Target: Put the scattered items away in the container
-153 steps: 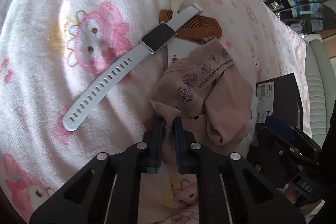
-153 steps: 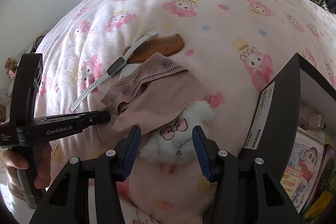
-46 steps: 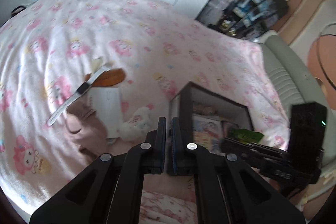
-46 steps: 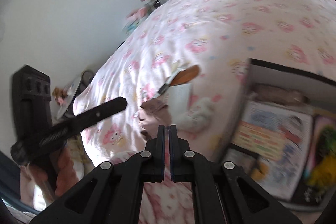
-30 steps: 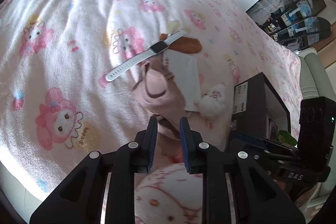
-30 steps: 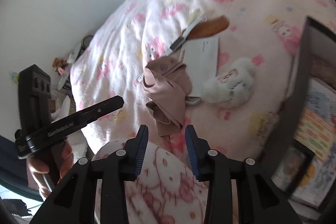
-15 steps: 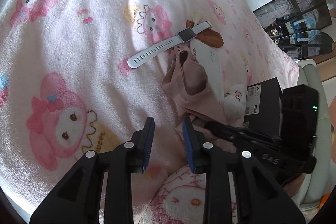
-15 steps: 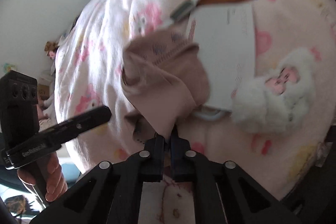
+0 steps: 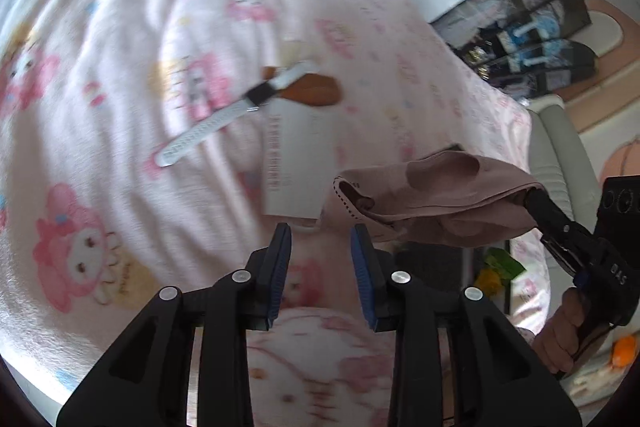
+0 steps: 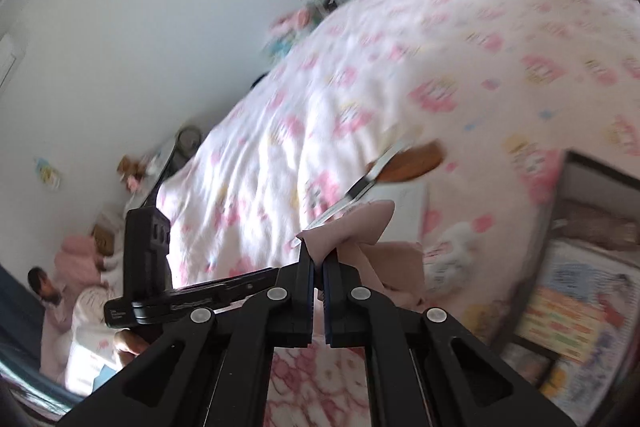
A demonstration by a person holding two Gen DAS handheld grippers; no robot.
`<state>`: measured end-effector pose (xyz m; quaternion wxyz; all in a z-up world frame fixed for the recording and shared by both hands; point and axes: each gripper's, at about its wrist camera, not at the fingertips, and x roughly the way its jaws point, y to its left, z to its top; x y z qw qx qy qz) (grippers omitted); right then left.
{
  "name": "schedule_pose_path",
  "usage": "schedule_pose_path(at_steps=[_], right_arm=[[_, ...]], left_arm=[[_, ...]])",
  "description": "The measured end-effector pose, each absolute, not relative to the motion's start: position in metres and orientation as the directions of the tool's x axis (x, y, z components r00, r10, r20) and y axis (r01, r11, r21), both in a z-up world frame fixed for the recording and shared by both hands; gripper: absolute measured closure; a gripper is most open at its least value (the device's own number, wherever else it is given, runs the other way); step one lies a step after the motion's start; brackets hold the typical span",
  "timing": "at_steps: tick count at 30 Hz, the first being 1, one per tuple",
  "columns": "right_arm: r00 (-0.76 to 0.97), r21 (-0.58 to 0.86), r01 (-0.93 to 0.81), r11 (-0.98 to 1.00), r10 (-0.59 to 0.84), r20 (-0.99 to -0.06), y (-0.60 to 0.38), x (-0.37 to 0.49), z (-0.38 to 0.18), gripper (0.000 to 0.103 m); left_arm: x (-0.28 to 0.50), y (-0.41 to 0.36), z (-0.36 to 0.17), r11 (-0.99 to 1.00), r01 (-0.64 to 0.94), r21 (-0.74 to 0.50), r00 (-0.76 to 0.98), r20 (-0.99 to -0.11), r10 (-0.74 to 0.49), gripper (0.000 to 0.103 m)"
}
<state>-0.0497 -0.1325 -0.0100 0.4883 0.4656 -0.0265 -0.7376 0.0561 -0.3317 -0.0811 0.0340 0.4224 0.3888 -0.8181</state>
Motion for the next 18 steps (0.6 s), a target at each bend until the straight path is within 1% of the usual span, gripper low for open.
schedule_pose_path(at_steps=[4, 8, 13, 16, 18], right_arm=[[-0.174, 0.495, 0.653, -0.572, -0.751, -0.638, -0.070, -0.051, 0.011, 0.101], [-0.257, 0.473, 0.607, -0.639, -0.721, -0.643, -0.005, -0.051, 0.020, 0.101], [-0.319, 0.476, 0.507, -0.719, -0.669, -0.671, 0.065, -0.058, 0.005, 0.101], [-0.309, 0.495, 0.463, -0.735, -0.657, -0.688, 0.094, -0.063, -0.015, 0.101], [-0.292, 0.494, 0.435, -0.753, -0.637, -0.714, 0.102, -0.069, -0.032, 0.101]], left_arm=[[0.028, -0.284, -0.062, -0.725, 0.274, -0.632, -0.639, -0.683, 0.354, 0.066], [-0.004, -0.224, -0.056, -0.761, 0.188, -0.621, -0.593, -0.690, 0.416, 0.064], [-0.024, -0.174, -0.060, -0.789, 0.165, -0.592, -0.554, -0.717, 0.422, 0.064], [-0.035, -0.161, -0.060, -0.791, 0.175, -0.586, -0.556, -0.722, 0.412, 0.063], [-0.043, -0.148, -0.055, -0.803, 0.151, -0.577, -0.557, -0.721, 0.413, 0.063]])
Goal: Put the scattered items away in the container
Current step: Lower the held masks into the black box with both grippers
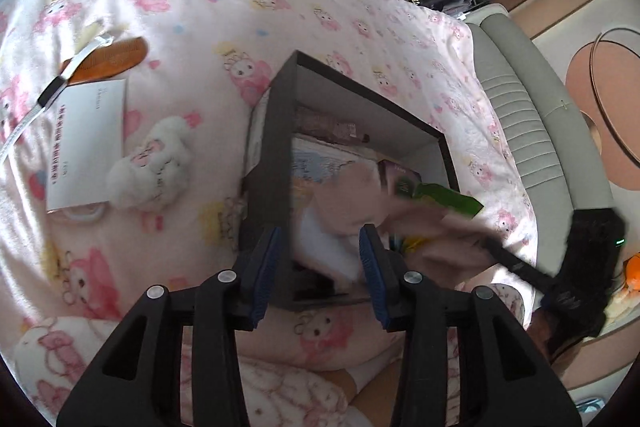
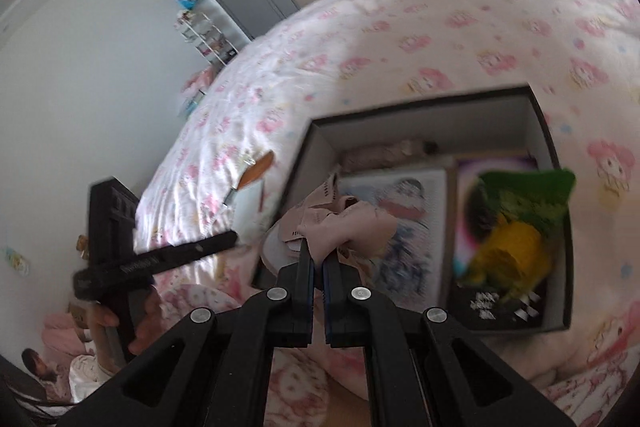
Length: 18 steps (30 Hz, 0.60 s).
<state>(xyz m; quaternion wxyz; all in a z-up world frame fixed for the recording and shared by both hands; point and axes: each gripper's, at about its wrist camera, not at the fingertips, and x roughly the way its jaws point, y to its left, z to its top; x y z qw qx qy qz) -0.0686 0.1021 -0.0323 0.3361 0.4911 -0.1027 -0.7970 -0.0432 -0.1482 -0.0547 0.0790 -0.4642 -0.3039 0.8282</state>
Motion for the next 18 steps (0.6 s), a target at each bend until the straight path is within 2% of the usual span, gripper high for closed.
schedule_pose_path(at_steps=[4, 6, 9, 13, 15, 18], right_arm=[[-0.268, 0.462, 0.409, -0.787, -0.588, -0.764, 0.113, -0.084, -0.063, 0.101], [-0.258, 0.459, 0.410, -0.788, -0.583, -0.770, 0.116, -0.095, -0.071, 0.101], [-0.262, 0.451, 0.415, -0.790, -0.578, -0.773, 0.121, -0.103, -0.075, 0.101], [-0.239, 0.458, 0.412, -0.788, -0.578, -0.780, 0.125, -0.106, -0.083, 0.100], [-0.228, 0.453, 0.425, -0.784, -0.576, -0.785, 0.125, -0.108, -0.085, 0.100], [-0.207, 0.469, 0.442, -0.764, -0.596, -0.776, 0.125, -0.116, -0.085, 0.100]], left_arm=[[-0.070, -0.118, -0.053, -0.841, 0.066, -0.537, -0.522, -0.737, 0.430, 0.061], [-0.093, -0.102, -0.062, -0.866, 0.060, -0.496, -0.463, -0.782, 0.416, 0.061], [-0.123, -0.075, -0.082, -0.926, 0.058, -0.373, -0.377, -0.867, 0.326, 0.060], [-0.139, -0.059, -0.103, -0.967, 0.079, -0.243, -0.320, -0.925, 0.206, 0.042], [-0.141, -0.050, -0.106, -0.981, 0.054, -0.185, -0.324, -0.933, 0.158, 0.039], [-0.144, -0.043, -0.109, -0.991, 0.057, -0.123, -0.298, -0.949, 0.101, 0.039]])
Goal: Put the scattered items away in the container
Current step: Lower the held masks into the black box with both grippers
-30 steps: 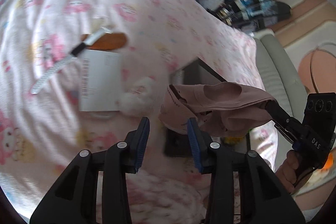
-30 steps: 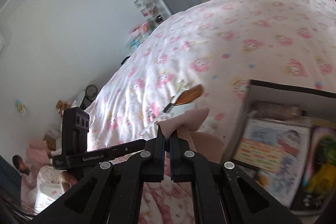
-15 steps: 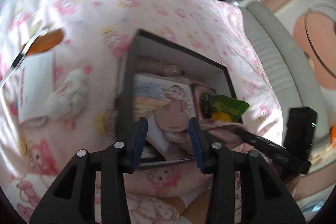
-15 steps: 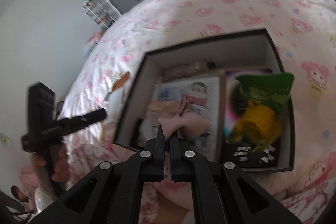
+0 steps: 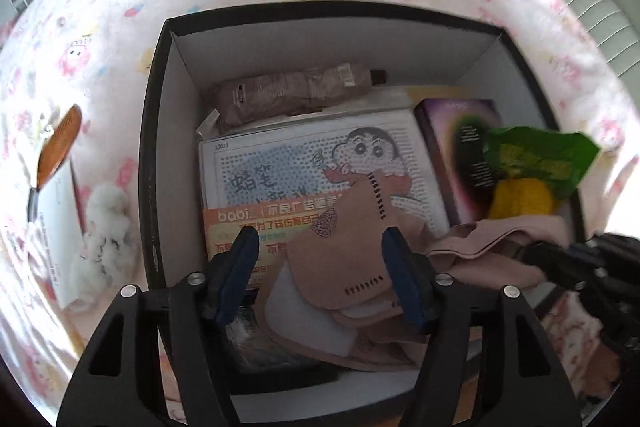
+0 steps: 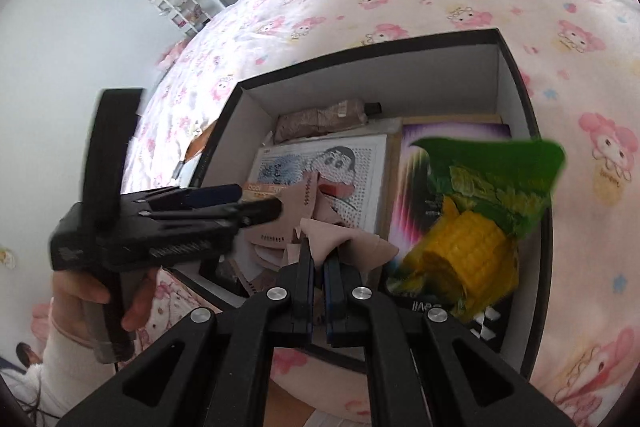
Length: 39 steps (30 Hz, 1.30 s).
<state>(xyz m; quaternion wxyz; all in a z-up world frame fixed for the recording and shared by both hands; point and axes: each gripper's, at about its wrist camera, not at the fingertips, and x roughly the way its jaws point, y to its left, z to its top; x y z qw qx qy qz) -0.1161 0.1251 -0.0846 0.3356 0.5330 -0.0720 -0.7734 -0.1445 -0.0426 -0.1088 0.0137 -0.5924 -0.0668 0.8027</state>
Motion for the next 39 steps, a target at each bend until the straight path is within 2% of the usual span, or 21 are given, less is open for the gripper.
schedule_pose_path(at_steps=[2, 3, 4, 6, 7, 9, 11, 12, 14, 15, 18, 20, 23, 27, 29, 30, 31, 35, 39], right_arm=[[-0.187, 0.480, 0.440, -0.759, -0.600, -0.778, 0.125, -0.126, -0.085, 0.100], [-0.185, 0.475, 0.442, -0.761, -0.595, -0.782, 0.124, -0.130, -0.084, 0.100], [-0.190, 0.462, 0.445, -0.767, -0.585, -0.789, 0.124, -0.133, -0.083, 0.100], [-0.203, 0.439, 0.455, -0.775, -0.570, -0.796, 0.123, -0.137, -0.082, 0.100], [-0.205, 0.440, 0.457, -0.773, -0.573, -0.794, 0.124, -0.137, -0.081, 0.100], [-0.201, 0.453, 0.454, -0.767, -0.584, -0.787, 0.126, -0.136, -0.083, 0.100], [-0.193, 0.456, 0.447, -0.770, -0.580, -0.791, 0.127, -0.135, -0.088, 0.100], [-0.189, 0.452, 0.444, -0.773, -0.575, -0.796, 0.128, -0.135, -0.091, 0.100], [-0.186, 0.450, 0.442, -0.776, -0.570, -0.800, 0.129, -0.137, -0.092, 0.100], [-0.189, 0.451, 0.442, -0.776, -0.572, -0.798, 0.130, -0.138, -0.090, 0.100], [-0.208, 0.458, 0.447, -0.768, -0.587, -0.782, 0.133, -0.143, -0.081, 0.100], [-0.208, 0.467, 0.450, -0.761, -0.598, -0.774, 0.131, -0.148, -0.075, 0.100], [-0.250, 0.431, 0.480, -0.764, -0.591, -0.767, 0.122, -0.161, -0.058, 0.100], [-0.348, 0.336, 0.508, -0.793, -0.546, -0.763, 0.111, -0.179, -0.040, 0.100], [-0.386, 0.299, 0.481, -0.824, -0.505, -0.772, 0.115, -0.189, -0.044, 0.100], [-0.386, 0.303, 0.460, -0.834, -0.495, -0.778, 0.119, -0.193, -0.049, 0.100], [-0.374, 0.315, 0.437, -0.843, -0.489, -0.789, 0.125, -0.197, -0.057, 0.100], [-0.318, 0.345, 0.364, -0.865, -0.463, -0.827, 0.148, -0.205, -0.083, 0.100], [-0.364, 0.377, 0.341, -0.861, -0.490, -0.792, 0.164, -0.203, -0.072, 0.099]], left_arm=[[-0.145, -0.043, -0.108, -0.991, 0.052, -0.122, -0.293, -0.951, 0.102, 0.053], [-0.146, -0.044, -0.108, -0.987, 0.052, -0.151, -0.276, -0.952, 0.131, 0.069], [-0.146, -0.045, -0.108, -0.982, 0.053, -0.184, -0.265, -0.950, 0.163, 0.069], [-0.143, -0.043, -0.104, -0.978, 0.038, -0.207, -0.280, -0.941, 0.188, 0.064], [-0.143, -0.043, -0.105, -0.977, 0.035, -0.212, -0.278, -0.941, 0.194, 0.054], [-0.145, -0.045, -0.113, -0.969, 0.052, -0.241, -0.251, -0.943, 0.220, 0.042], [-0.145, -0.045, -0.122, -0.968, 0.054, -0.243, -0.229, -0.947, 0.225, 0.047], [-0.144, -0.043, -0.125, -0.969, 0.043, -0.242, -0.225, -0.948, 0.226, 0.061], [-0.141, -0.042, -0.122, -0.965, 0.020, -0.261, -0.242, -0.938, 0.249, 0.075], [-0.139, -0.042, -0.116, -0.963, 0.008, -0.271, -0.259, -0.930, 0.260, 0.098], [-0.133, -0.046, -0.086, -0.978, 0.002, -0.209, -0.356, -0.914, 0.195, 0.101], [-0.129, -0.053, -0.068, -0.980, 0.002, -0.200, -0.409, -0.894, 0.182, 0.102], [-0.130, -0.063, -0.054, -0.968, 0.001, -0.250, -0.428, -0.875, 0.226, 0.102], [-0.143, -0.064, -0.069, -0.968, 0.046, -0.246, -0.384, -0.899, 0.210, 0.100], [-0.149, -0.063, -0.081, -0.965, 0.069, -0.254, -0.356, -0.910, 0.214, 0.083], [-0.149, -0.061, -0.084, -0.962, 0.079, -0.261, -0.352, -0.910, 0.218, 0.069], [-0.149, -0.061, -0.087, -0.958, 0.086, -0.274, -0.354, -0.907, 0.227, 0.064], [-0.160, -0.054, -0.094, -0.939, 0.090, -0.331, -0.366, -0.888, 0.278, 0.064], [-0.177, -0.038, -0.107, -0.934, 0.096, -0.345, -0.343, -0.892, 0.294, 0.064]])
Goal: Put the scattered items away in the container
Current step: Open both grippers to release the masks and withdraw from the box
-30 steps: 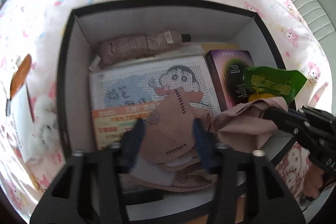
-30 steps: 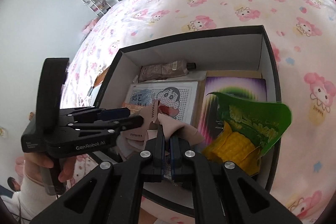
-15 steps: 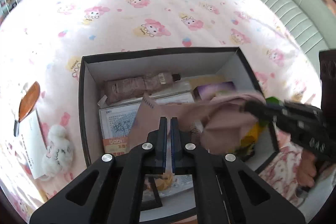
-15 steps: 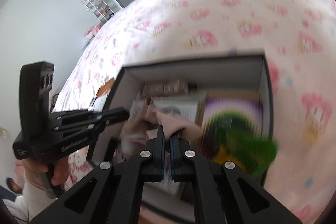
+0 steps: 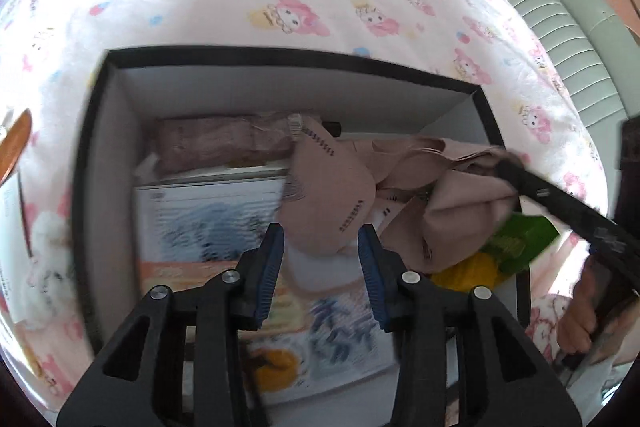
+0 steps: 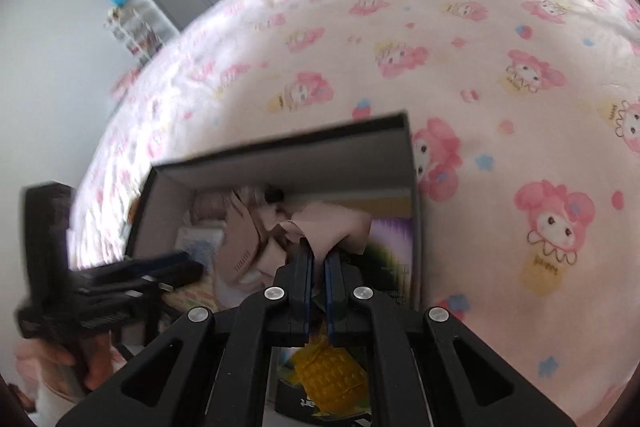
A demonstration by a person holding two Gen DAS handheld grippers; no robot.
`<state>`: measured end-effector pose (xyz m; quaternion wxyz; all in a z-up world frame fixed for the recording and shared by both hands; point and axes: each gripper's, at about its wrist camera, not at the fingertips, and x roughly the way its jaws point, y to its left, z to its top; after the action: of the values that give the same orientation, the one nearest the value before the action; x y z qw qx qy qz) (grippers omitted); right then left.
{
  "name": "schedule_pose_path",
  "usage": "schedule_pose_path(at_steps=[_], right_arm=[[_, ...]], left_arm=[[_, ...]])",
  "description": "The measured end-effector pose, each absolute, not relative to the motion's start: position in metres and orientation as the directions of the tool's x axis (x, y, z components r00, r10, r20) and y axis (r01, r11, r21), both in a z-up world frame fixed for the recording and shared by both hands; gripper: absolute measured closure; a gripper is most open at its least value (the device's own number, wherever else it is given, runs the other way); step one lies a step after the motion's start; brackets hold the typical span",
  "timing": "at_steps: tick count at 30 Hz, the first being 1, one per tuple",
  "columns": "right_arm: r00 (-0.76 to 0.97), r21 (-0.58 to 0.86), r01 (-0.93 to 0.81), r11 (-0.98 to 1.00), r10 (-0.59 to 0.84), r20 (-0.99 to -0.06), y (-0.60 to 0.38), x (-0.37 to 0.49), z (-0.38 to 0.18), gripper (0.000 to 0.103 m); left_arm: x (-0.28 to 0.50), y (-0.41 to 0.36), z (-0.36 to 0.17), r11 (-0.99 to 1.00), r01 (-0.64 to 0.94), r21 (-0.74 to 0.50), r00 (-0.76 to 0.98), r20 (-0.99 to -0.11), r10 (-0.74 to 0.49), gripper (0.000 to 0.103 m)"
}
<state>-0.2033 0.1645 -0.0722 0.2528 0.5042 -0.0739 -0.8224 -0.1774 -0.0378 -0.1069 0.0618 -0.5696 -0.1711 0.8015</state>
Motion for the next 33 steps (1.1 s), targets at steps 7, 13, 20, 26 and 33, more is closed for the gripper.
schedule_pose_path(at_steps=[7, 13, 20, 26, 33], right_arm=[[-0.465, 0.341, 0.371, -0.864, -0.491, -0.737, 0.165, -0.201, -0.059, 0.099], [-0.562, 0.328, 0.291, -0.899, -0.438, -0.702, 0.185, -0.205, -0.048, 0.099], [-0.470, 0.396, 0.312, -0.864, -0.503, -0.726, 0.180, -0.208, -0.056, 0.099], [-0.429, 0.358, 0.296, -0.886, -0.458, -0.778, 0.174, -0.208, -0.070, 0.099], [-0.395, 0.355, 0.332, -0.874, -0.471, -0.789, 0.166, -0.206, -0.077, 0.099]], left_arm=[[-0.199, -0.015, -0.122, -0.915, 0.112, -0.388, -0.323, -0.885, 0.335, 0.066], [-0.191, -0.016, -0.093, -0.895, 0.112, -0.432, -0.424, -0.835, 0.350, 0.067], [-0.187, 0.005, -0.097, -0.881, -0.010, -0.473, -0.329, -0.831, 0.449, 0.067], [-0.215, 0.025, -0.112, -0.897, -0.023, -0.442, -0.289, -0.856, 0.429, 0.067], [-0.212, 0.009, -0.092, -0.900, 0.010, -0.436, -0.355, -0.843, 0.404, 0.069]])
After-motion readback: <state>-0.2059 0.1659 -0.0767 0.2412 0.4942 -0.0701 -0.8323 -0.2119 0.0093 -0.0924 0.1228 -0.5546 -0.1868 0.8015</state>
